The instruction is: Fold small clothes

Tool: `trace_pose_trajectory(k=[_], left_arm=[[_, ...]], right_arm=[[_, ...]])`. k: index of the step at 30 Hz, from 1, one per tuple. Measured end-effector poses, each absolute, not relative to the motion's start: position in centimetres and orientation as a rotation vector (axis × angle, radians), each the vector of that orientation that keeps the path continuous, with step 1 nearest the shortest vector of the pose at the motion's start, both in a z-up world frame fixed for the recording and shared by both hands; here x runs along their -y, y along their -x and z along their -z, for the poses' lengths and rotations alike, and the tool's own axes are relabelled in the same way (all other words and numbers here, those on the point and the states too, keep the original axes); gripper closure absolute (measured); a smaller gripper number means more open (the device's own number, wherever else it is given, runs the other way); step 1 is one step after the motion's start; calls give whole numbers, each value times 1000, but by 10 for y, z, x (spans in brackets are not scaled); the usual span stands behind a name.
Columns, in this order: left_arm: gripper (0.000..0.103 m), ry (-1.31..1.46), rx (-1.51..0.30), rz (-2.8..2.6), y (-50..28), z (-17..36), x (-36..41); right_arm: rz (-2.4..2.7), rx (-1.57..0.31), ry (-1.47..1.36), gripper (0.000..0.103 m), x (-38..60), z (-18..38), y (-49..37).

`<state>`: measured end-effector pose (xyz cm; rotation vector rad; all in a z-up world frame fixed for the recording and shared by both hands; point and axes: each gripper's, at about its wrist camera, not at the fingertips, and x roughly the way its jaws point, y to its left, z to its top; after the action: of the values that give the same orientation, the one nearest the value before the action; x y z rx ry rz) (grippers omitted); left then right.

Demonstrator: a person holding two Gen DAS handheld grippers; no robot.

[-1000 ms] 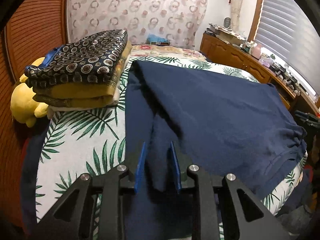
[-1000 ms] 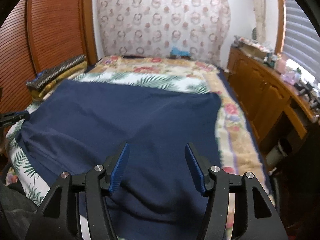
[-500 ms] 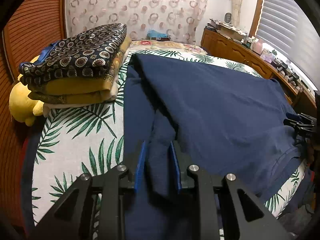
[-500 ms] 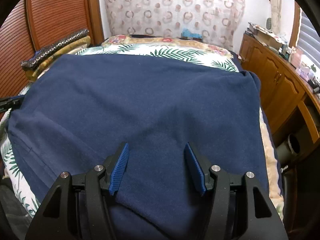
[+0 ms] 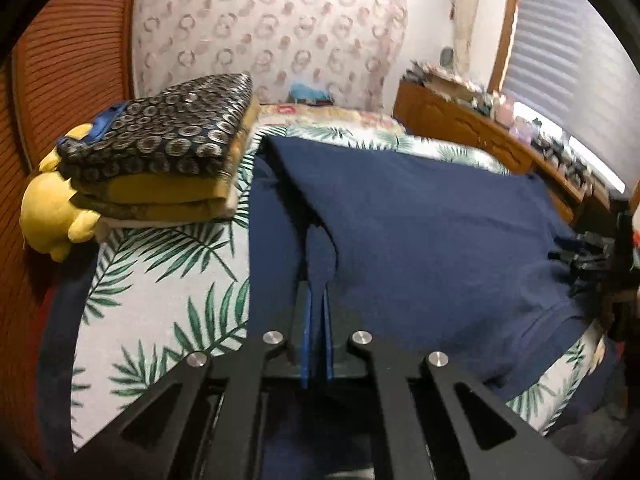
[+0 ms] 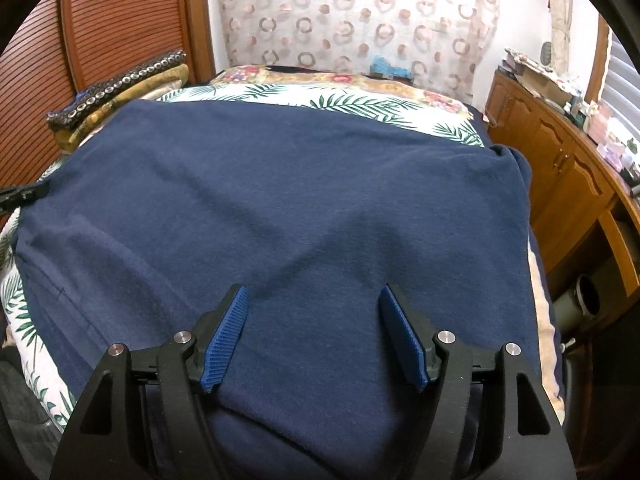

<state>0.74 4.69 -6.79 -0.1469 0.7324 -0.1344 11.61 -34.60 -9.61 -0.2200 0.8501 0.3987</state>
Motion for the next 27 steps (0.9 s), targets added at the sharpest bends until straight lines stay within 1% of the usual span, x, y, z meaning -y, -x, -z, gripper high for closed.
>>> trace_pose_trajectory(k=[9,11,12,13,14,16,18,27], left_arm=[[99,156,-753,56,4,71,-64],[90,149,-757,52,4,70,-67],[80,151,-759,59,3,70,-67],[73,154,-762,64,3,70,-67],[70,155,-768,69,2,71,-66],[59,155,-774,80,2,72,-64],[54,151,-789,91,1,76,-61],[53,150,-843,93,-8,89,-57]], right_arm=[[-398,-849,220,32,346,96,-116],[-399,-849,220,32,346,97,-116],[-398,-849,220,32,347,97,-116],[-399,-849,220,32,347,97,-116],[-399,-849,220,32,347,97,-116],[-399,-849,220,32,347,97,-116],[-399,-849,220,32,347,97,-116],[-399,-849,220,32,347,97,-116]])
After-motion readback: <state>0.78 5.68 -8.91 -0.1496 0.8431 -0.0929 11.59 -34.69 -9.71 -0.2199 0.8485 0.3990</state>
